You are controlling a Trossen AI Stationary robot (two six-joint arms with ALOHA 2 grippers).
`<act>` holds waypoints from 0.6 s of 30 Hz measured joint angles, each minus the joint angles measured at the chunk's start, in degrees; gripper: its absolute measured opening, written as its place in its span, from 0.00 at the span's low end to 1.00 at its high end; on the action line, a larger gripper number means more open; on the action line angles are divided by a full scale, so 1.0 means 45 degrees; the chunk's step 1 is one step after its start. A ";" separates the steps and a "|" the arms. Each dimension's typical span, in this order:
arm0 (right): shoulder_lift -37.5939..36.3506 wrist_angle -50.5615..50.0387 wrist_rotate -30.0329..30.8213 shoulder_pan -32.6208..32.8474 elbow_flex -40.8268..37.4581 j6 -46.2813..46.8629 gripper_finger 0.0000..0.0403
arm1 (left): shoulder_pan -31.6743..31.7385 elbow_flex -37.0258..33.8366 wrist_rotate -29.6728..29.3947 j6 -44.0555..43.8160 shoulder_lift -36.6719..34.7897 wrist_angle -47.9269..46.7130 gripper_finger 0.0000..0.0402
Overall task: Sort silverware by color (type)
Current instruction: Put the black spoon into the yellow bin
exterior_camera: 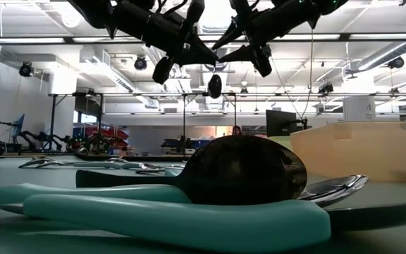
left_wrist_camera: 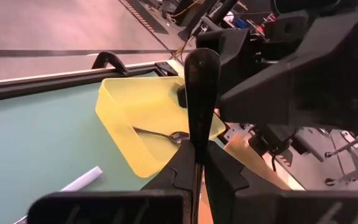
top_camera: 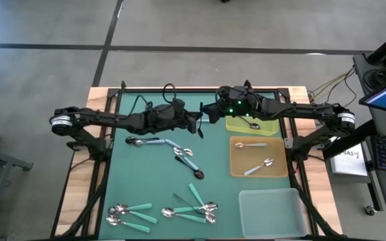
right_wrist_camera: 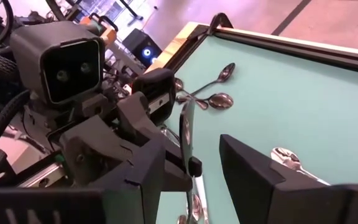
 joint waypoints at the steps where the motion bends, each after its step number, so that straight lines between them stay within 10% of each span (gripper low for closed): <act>1: 0.0000 0.0032 0.0000 0.0000 0.0000 -0.0005 0.34 | 0.0000 0.0000 0.0067 0.0000 0.0000 0.0002 0.00; 18: 0.0044 0.0243 0.0005 -0.0005 0.0010 -0.0150 0.23 | -0.0024 0.0348 0.0988 0.0005 0.0548 0.0667 0.00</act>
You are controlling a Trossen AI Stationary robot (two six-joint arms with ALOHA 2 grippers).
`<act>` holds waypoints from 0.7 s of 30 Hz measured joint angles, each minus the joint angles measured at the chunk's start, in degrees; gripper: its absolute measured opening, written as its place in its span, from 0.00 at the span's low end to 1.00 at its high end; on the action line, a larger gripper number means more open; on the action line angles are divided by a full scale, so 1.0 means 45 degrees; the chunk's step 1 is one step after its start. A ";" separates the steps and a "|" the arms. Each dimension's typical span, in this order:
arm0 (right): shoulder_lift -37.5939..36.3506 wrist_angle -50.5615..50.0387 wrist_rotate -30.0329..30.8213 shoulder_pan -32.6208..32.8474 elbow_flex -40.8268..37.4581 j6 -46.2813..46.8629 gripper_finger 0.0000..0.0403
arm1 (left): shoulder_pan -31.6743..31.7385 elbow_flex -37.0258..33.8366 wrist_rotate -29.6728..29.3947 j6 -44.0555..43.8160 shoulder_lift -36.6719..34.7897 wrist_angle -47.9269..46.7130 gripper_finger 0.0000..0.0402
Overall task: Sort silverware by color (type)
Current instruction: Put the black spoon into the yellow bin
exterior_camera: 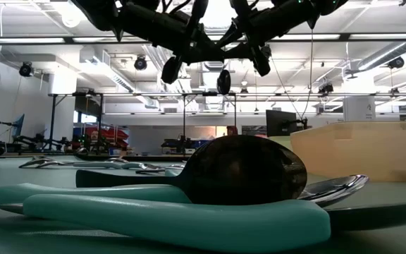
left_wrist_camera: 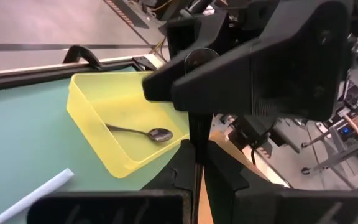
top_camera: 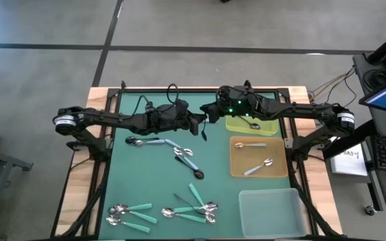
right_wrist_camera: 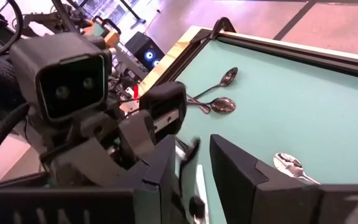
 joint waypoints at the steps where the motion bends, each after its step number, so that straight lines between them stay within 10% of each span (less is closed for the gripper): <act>1: 0.0000 -0.0009 0.0000 0.0000 0.0000 -0.0005 0.23 | 0.0000 0.0122 0.0042 0.0000 0.0097 -0.0002 0.00; 21: 0.0003 -0.0703 -0.0376 -0.0034 0.0006 -0.0073 0.21 | 0.0232 0.0517 0.0193 0.0345 0.0297 -0.1030 0.00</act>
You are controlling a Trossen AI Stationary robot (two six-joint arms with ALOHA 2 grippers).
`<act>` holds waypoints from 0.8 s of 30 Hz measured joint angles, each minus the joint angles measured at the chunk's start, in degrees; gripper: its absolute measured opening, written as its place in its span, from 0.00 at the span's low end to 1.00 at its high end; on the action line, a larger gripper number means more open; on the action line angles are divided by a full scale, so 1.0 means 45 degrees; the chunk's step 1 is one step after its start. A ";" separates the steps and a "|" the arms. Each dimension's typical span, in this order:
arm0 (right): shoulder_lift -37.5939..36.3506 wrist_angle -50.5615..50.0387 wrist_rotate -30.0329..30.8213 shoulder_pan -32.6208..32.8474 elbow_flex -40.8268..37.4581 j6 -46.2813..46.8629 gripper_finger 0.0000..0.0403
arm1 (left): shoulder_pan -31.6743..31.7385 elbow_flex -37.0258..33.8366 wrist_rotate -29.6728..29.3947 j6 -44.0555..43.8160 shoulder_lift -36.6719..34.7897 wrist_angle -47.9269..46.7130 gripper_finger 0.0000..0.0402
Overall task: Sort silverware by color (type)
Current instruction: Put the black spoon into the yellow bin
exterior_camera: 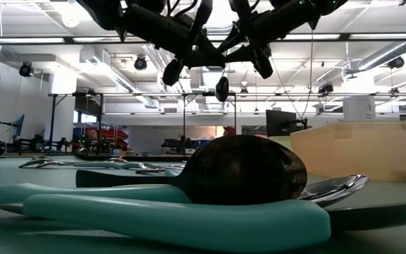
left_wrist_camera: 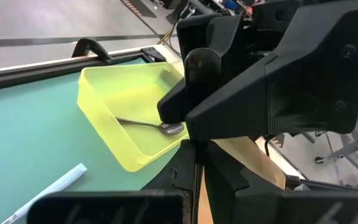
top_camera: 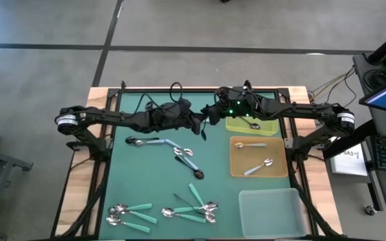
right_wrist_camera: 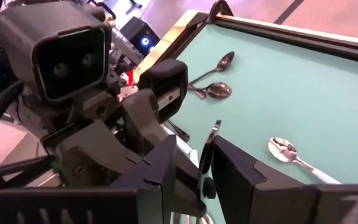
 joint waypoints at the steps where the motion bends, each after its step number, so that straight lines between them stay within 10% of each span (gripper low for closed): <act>1: 0.0002 0.0007 -0.0001 0.0000 0.0004 0.0008 0.21 | -0.0004 -0.0005 -0.0005 0.0000 0.0000 -0.0017 0.00; 24: -0.0003 -0.0730 -0.0070 0.0000 0.0004 -0.0501 0.03 | 0.0001 -0.0024 0.0005 -0.0010 -0.0010 -0.0149 0.00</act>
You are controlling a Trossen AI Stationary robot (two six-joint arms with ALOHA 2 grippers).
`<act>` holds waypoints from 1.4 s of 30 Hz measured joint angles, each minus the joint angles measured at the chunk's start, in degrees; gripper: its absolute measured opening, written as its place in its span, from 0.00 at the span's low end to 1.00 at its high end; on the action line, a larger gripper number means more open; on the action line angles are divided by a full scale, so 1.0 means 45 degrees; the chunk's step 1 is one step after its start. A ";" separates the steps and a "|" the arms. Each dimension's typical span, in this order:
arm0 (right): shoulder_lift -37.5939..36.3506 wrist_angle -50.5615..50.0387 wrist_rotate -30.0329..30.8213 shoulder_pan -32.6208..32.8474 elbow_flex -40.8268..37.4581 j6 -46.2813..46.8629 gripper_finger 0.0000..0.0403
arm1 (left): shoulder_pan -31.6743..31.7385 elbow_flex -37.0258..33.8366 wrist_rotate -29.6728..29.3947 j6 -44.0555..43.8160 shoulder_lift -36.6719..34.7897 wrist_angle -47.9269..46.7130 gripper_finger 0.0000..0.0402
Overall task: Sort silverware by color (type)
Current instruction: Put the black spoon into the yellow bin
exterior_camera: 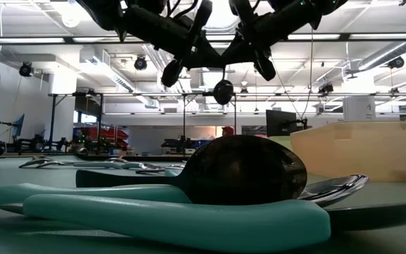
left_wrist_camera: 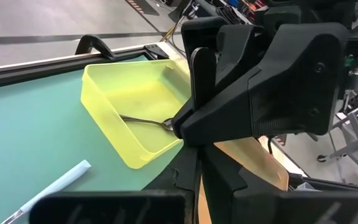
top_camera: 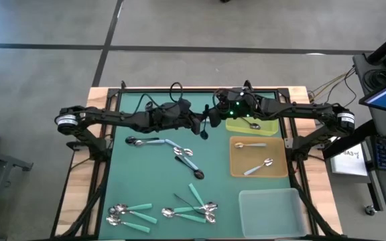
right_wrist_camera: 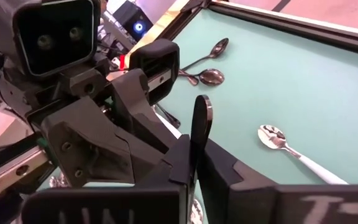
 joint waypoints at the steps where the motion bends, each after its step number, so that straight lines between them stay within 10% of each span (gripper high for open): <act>1: 0.0000 0.0000 0.0089 0.0000 0.0000 -0.0038 0.03 | 0.0004 0.0000 0.0004 0.0000 0.0000 -0.0006 0.00; 17: -0.0259 -0.2762 0.0774 -0.1322 0.0228 -0.1706 0.02 | -0.0030 0.0000 0.2605 0.0215 -0.0015 -0.0068 0.22; 30: -0.0170 -1.0034 0.5754 -0.2873 0.0950 -0.6757 0.02 | -0.0011 0.0000 0.3567 -0.0201 -0.0015 -0.0209 0.27; 36: 0.0250 -1.0488 0.5737 -0.2857 0.0505 -0.6693 0.03 | -0.0024 0.0000 0.6873 -0.0089 -0.0048 -0.2797 0.27; 42: 0.0445 -1.0489 0.5733 -0.2863 0.0413 -0.6967 0.10 | -0.0217 0.0000 0.6146 0.1104 -0.0058 -0.8171 0.27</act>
